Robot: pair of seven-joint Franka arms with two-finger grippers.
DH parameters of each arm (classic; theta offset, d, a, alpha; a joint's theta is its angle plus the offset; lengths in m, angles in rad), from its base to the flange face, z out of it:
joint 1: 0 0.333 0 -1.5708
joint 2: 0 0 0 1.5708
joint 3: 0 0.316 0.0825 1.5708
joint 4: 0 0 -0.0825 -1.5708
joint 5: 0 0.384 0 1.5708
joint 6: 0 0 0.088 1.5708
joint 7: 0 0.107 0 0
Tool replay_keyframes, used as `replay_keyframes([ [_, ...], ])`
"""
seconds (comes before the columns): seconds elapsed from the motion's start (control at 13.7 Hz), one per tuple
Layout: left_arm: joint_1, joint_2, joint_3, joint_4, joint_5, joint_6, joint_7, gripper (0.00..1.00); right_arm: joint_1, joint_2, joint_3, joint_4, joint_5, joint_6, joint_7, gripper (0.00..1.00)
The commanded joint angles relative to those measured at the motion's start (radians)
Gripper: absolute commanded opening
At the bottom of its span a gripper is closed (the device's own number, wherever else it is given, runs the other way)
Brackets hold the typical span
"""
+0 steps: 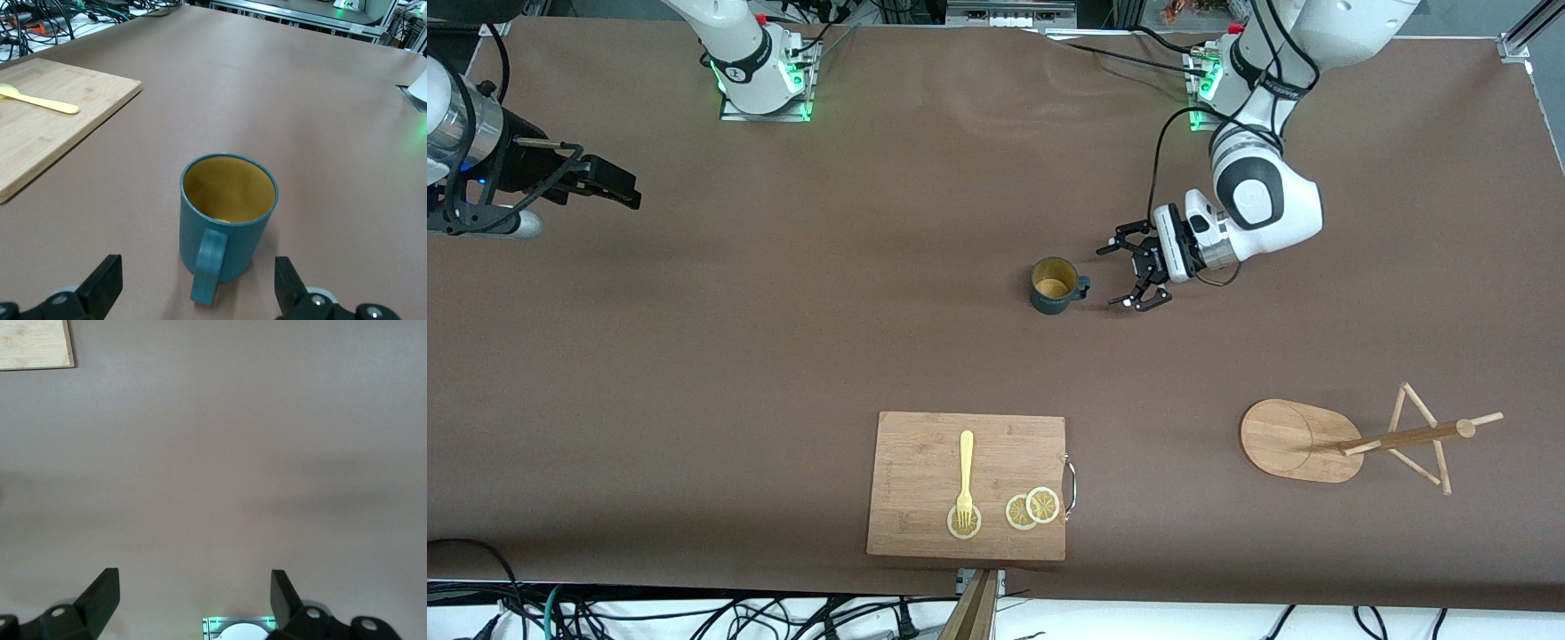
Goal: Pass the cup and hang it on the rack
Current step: 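Grasp the mug handle with the left gripper while the right gripper retracts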
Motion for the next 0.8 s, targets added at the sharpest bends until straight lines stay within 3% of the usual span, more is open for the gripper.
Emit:
replay_keyframes([
  [0.0, -0.006, 0.047, -0.001, 0.006, -0.095, 0.009, 0.119, 1.0, -0.013, 0.015, 0.01, 0.059, -0.028, -0.014, -0.021, 1.0],
  [0.22, -0.013, 0.098, -0.001, 0.024, -0.168, -0.007, 0.243, 1.0, -0.015, 0.02, 0.01, 0.065, -0.033, -0.008, 0.0, 1.0],
  [0.66, -0.027, 0.185, -0.001, 0.108, -0.156, -0.053, 0.254, 1.0, -0.042, 0.033, -0.004, 0.065, -0.035, 0.001, -0.015, 1.0],
  [0.73, -0.027, 0.188, -0.001, 0.113, -0.156, -0.057, 0.254, 0.91, -0.044, 0.038, -0.004, 0.065, -0.036, 0.003, -0.015, 1.0],
])
